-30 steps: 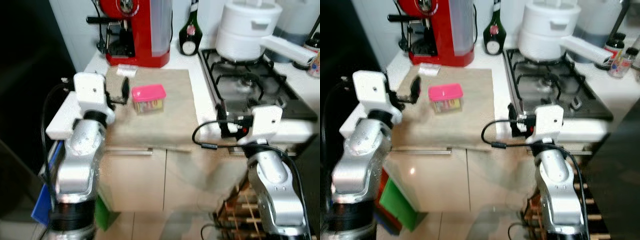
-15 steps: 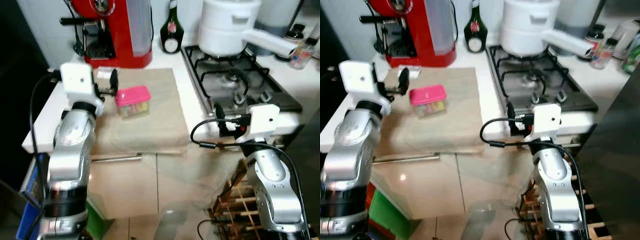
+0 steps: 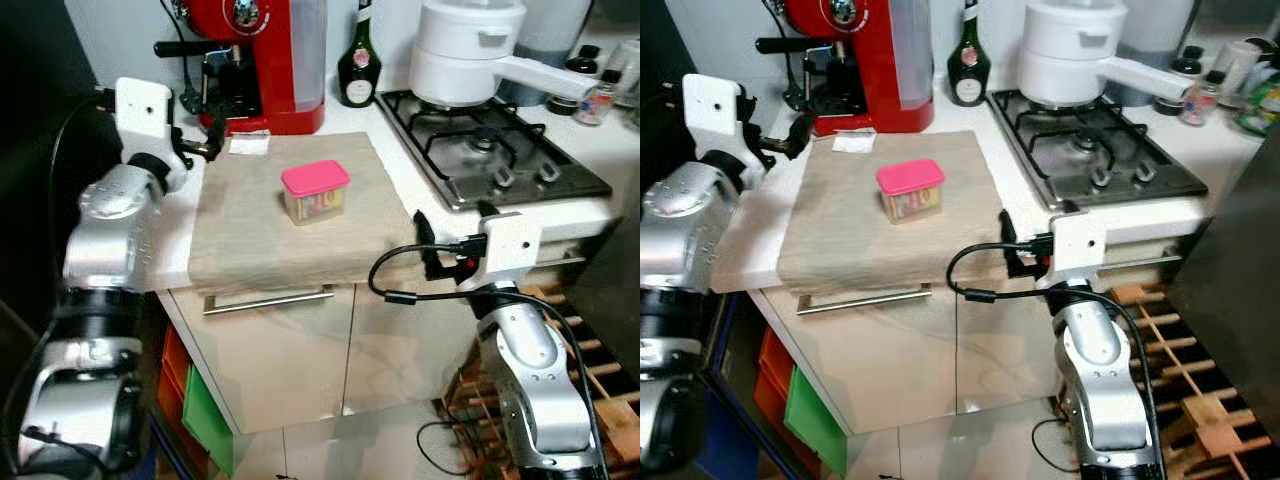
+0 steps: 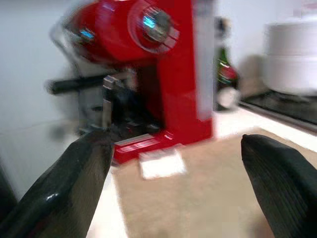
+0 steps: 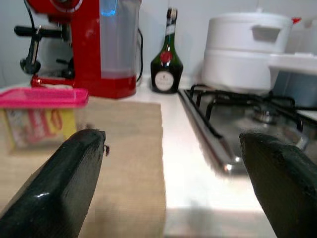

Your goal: Restocking fridge

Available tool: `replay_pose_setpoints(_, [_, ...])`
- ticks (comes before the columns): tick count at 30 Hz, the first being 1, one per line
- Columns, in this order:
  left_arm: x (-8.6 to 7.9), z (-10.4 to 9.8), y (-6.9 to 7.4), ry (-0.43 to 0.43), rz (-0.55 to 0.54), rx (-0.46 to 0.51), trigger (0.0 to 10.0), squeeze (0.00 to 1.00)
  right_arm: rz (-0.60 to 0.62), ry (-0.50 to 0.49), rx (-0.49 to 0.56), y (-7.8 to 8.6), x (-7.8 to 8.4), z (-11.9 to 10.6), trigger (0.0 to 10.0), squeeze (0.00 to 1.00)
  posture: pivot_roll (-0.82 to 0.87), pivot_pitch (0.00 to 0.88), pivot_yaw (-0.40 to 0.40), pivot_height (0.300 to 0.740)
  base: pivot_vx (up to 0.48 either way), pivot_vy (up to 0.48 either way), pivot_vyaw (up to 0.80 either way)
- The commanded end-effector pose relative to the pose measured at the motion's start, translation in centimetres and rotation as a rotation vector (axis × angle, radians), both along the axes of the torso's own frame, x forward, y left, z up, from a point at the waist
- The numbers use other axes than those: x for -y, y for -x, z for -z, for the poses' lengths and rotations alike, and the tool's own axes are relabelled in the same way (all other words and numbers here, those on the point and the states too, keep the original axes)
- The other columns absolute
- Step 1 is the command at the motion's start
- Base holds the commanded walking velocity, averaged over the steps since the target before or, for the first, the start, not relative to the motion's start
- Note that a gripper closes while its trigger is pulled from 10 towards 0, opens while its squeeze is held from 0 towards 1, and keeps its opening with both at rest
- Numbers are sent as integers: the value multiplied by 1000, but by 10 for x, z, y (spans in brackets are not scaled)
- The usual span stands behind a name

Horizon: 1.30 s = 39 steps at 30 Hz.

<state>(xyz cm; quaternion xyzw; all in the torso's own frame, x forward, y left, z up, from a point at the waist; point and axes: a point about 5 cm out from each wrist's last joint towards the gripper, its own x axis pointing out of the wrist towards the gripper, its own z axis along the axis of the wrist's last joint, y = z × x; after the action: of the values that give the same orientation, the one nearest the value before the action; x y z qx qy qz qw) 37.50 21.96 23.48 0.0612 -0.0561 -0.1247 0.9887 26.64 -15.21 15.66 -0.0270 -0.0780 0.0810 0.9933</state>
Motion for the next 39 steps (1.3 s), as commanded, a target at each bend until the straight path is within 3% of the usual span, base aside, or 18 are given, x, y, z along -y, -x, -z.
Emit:
replay_pose_setpoints(1, [6, 10, -3, -57, 188, -63, 10000, 0, -26, 2, 9, 2, -2, -5, 10000, 0, -91, 24, 70, 740, 0, 0, 0])
replay_pose_setpoints(8, [12, 33, 0, -135, 394, -185, 10000, 0, -111, -22, -15, 8, -11, -5, 10000, 0, -108, 46, 69, 740, 0, 0, 0])
replay_pose_setpoints(15, [25, 34, -5, -163, 522, -174, 10000, 0, -127, -3, -43, 13, -8, -3, 10000, 0, -126, 63, 44, 740, 0, 0, 0])
replay_pose_setpoints(19, [27, 30, -10, -166, 482, -152, 10000, 0, -135, 3, -50, 15, -7, -4, 10000, 0, -139, 69, 41, 740, 0, 0, 0])
replay_pose_setpoints(28, [8, 26, -20, -142, 274, -136, 10000, 0, -133, 12, -69, 21, -4, -4, 10000, 0, -161, 81, 38, 740, 0, 0, 0])
replay_pose_setpoints(34, [0, 12, -19, -123, 283, -74, 10000, 0, -126, 17, -76, 24, -2, -4, 10000, 0, -164, 85, 33, 740, 0, 0, 0])
replay_pose_setpoints(39, [-14, 11, -18, -114, 212, -73, 10000, 0, -149, 21, -89, 24, -6, -3, 10000, 0, -160, 86, 27, 740, 0, 0, 0])
